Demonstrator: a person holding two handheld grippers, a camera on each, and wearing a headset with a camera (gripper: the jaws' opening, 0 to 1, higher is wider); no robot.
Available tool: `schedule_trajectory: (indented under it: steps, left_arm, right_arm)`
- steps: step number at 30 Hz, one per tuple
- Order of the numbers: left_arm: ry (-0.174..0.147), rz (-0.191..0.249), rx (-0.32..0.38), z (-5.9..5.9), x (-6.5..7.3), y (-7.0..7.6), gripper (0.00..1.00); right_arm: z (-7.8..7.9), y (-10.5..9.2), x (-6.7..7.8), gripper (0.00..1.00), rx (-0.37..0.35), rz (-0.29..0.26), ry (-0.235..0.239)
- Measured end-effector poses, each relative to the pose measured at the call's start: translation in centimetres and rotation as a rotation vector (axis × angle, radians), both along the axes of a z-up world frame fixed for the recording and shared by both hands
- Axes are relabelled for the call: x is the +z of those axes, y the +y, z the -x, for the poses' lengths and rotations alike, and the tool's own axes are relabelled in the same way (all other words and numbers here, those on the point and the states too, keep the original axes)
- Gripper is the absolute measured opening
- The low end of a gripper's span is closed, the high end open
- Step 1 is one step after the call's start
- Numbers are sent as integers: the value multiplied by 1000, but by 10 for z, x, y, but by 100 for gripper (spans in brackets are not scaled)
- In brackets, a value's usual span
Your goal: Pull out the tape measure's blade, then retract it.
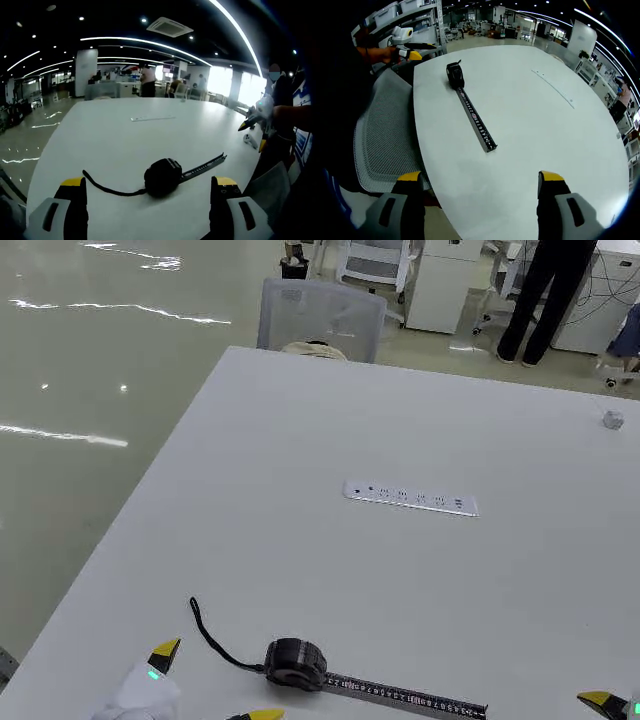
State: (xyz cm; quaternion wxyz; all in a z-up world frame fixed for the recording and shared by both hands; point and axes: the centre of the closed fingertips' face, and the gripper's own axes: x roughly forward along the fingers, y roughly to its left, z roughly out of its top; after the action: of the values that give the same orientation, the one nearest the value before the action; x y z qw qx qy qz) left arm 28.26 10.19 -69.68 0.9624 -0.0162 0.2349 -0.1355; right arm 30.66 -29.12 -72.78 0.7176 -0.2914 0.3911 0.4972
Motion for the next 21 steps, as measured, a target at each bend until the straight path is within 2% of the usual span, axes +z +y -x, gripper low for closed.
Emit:
schedule_trajectory:
  steps: [5,9,16,21]
  left_arm:
    - [2,-9,-5,-3,-4,-9,100]
    - [10,-38,-1,-4,-10,-14,100]
    - [-15,-56,12,-9,-11,-20,100]
    - [-10,-60,10,-11,-14,-24,100]
  right_arm:
    - [-8,8,-3,97,43,17,4]
    - [-13,14,-6,96,79,35,13]
    - [-27,28,-7,92,129,50,16]
    - [-33,38,-11,90,171,60,16]
